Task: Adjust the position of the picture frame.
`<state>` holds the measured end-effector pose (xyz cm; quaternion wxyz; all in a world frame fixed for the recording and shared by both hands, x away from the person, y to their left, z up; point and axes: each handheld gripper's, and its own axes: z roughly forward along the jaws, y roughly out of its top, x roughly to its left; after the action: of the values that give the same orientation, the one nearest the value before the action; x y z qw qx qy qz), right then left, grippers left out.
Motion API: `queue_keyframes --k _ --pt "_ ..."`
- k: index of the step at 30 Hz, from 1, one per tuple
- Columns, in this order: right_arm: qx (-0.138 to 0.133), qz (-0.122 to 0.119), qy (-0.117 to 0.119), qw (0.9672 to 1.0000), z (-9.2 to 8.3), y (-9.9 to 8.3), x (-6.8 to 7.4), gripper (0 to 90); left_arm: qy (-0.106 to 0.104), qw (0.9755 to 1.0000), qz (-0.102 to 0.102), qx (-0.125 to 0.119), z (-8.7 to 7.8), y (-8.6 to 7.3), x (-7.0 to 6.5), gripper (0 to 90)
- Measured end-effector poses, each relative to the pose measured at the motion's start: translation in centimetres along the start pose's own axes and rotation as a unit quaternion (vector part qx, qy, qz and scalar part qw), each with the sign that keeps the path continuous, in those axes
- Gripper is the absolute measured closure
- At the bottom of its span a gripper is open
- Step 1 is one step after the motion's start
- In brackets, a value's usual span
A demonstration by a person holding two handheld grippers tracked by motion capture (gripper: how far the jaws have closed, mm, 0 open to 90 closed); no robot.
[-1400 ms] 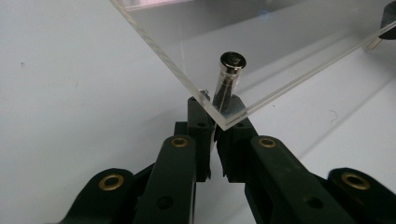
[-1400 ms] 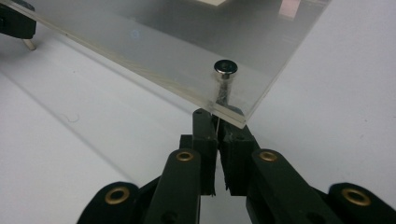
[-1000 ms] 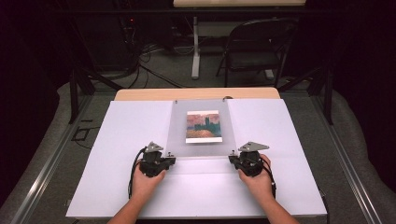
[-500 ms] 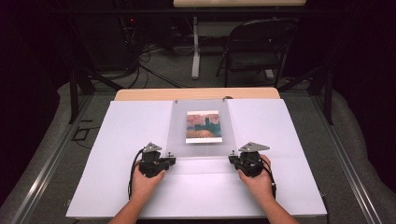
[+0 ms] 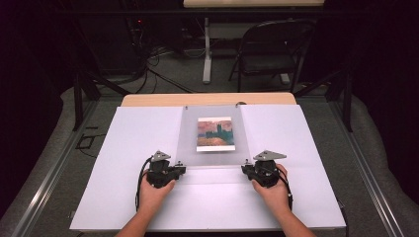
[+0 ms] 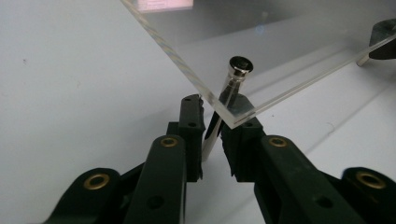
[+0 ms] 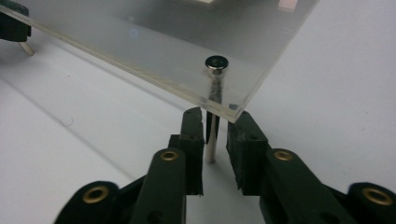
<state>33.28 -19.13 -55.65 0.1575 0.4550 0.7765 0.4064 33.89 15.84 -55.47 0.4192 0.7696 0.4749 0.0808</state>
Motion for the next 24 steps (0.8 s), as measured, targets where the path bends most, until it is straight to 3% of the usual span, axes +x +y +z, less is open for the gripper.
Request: queue_keyframes --k 2,5,8,12,20,24 --pt "-0.006 0.007 0.001 1.0 -0.4 0.0 -0.1 67.5 -0.002 1.0 0.006 0.002 -0.3 0.0 -0.2 70.7" --pt "-0.014 0.008 0.006 0.9998 -1.1 -0.1 -0.1 63.5 -0.001 0.9999 0.011 -0.001 -0.6 -0.2 -0.5 63.5" --pt "-0.013 0.0 0.005 0.9999 -1.6 -0.2 0.0 59.5 -0.004 0.9999 0.016 0.001 -0.9 -0.3 -0.8 57.9" --pt "-0.016 -0.019 0.002 0.9997 -2.7 -0.3 0.3 51.2 0.011 0.9992 0.038 -0.003 -1.8 -0.7 -1.5 49.4" --pt "-0.01 -0.068 0.0 0.9976 -4.3 -1.1 1.1 47.5 0.005 0.9976 0.068 -0.012 -4.1 -1.1 -2.3 44.6" --pt "-0.018 -0.074 0.003 0.9971 -5.4 -1.3 1.3 45.8 0.013 0.9971 0.071 -0.025 -5.5 -1.7 -2.2 44.0"
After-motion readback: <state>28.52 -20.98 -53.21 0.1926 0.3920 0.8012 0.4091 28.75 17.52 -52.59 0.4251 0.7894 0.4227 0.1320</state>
